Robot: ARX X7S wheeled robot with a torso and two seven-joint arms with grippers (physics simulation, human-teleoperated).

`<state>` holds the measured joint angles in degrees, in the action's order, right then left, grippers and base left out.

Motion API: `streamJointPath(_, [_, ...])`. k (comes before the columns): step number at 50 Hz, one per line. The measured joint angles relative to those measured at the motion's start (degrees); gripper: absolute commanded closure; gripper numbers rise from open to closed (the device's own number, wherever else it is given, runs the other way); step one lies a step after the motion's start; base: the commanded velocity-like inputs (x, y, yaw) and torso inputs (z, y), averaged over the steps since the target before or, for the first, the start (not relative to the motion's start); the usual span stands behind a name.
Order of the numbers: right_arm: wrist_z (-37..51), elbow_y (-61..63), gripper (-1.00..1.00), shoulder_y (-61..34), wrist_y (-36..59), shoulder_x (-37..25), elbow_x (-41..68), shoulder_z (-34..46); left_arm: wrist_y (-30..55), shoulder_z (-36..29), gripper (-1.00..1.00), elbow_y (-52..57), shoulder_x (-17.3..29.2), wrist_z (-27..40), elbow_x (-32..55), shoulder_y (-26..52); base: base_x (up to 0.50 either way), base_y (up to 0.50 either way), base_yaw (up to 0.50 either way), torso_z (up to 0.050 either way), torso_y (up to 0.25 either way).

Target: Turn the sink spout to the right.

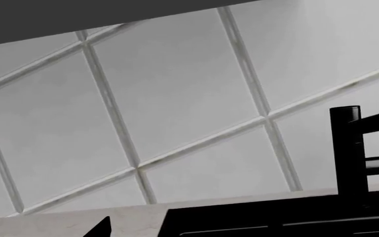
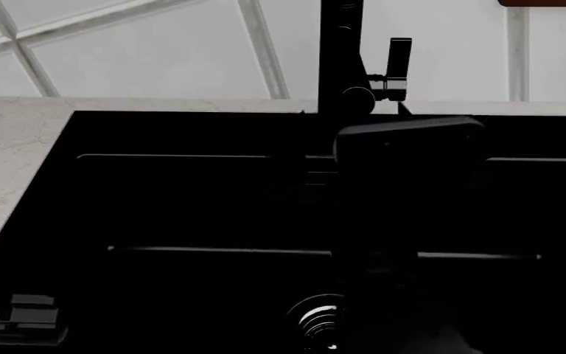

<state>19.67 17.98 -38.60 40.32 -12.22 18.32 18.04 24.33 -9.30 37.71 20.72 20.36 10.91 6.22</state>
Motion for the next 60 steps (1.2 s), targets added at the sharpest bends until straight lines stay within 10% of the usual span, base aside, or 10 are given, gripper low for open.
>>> streamJointPath(60, [-1.9,-14.9,-1.0,-5.3,-8.4,0.9,-1.3,2.2,-0.4,-1.6,-1.0,-0.7,1.0,0.6,-0.3,0.5,0.0,0.0,0.0,0.0,0.0])
